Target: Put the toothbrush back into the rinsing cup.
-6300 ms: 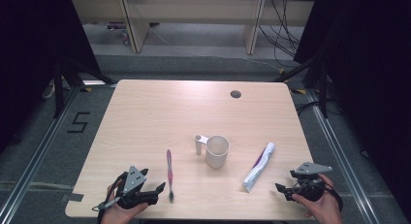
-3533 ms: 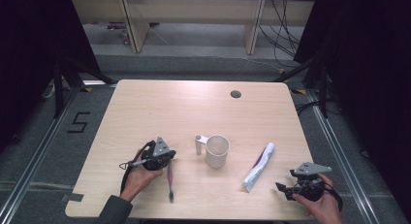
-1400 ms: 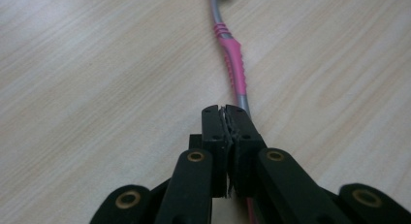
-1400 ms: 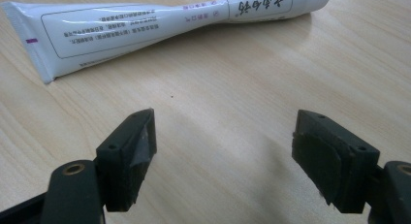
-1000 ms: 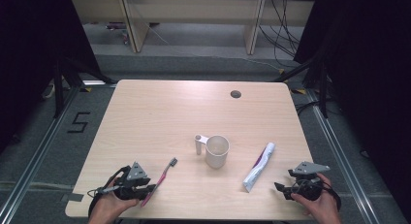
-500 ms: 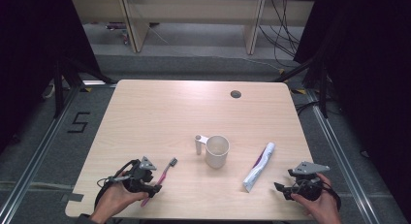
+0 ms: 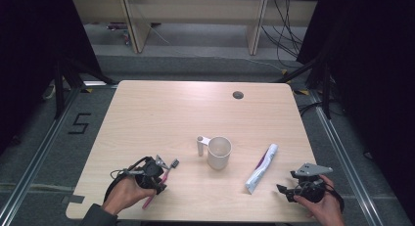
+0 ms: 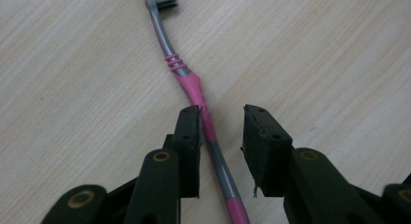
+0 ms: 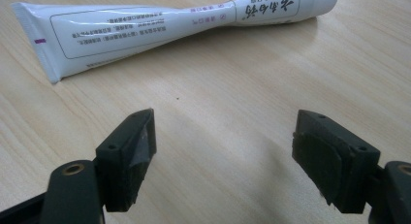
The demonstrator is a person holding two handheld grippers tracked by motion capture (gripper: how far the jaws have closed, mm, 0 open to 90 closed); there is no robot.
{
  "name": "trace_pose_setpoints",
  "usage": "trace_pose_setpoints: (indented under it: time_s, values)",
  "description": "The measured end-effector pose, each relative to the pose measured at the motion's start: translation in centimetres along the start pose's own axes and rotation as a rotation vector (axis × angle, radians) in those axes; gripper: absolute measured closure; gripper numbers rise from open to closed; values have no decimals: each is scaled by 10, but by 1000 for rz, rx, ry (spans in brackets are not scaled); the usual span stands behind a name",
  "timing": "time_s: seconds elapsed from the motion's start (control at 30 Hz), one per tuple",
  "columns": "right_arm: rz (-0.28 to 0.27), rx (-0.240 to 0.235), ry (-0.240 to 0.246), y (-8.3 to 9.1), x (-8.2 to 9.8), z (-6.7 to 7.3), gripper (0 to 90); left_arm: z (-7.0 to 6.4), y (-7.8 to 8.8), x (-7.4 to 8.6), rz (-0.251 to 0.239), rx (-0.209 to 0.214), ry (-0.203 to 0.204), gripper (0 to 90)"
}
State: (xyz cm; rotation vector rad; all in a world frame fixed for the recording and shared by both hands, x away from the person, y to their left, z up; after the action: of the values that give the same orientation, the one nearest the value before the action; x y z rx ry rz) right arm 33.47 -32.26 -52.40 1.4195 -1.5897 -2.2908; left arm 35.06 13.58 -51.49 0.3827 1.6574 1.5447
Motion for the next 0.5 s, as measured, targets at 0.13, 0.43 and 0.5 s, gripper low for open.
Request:
trace_pose_setpoints:
  time_s: [0.13,0.43,0.5]
  values:
    - [0,-1,8,0,0,0,245,1,-2,-2,32,-6,24,704]
    - [1,-1,-7,0,0,2,246,6,-7,-5,86,3,15,797]
    - [3,-3,-9,0,0,2,245,7,-9,-6,101,7,9,806]
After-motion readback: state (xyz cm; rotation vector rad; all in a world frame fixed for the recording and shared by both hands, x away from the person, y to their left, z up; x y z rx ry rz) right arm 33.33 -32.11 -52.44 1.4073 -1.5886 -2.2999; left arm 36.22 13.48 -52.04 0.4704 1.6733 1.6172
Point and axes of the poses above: each handheld gripper's, and its own axes: y roughly backward along the jaws, x roughly out of its underside, z roughly to its left, the point moved 4 cm from there along -y, roughly forward along the jaws, and after that the axes turned 6 degrees about -x, right-handed, at the moved point
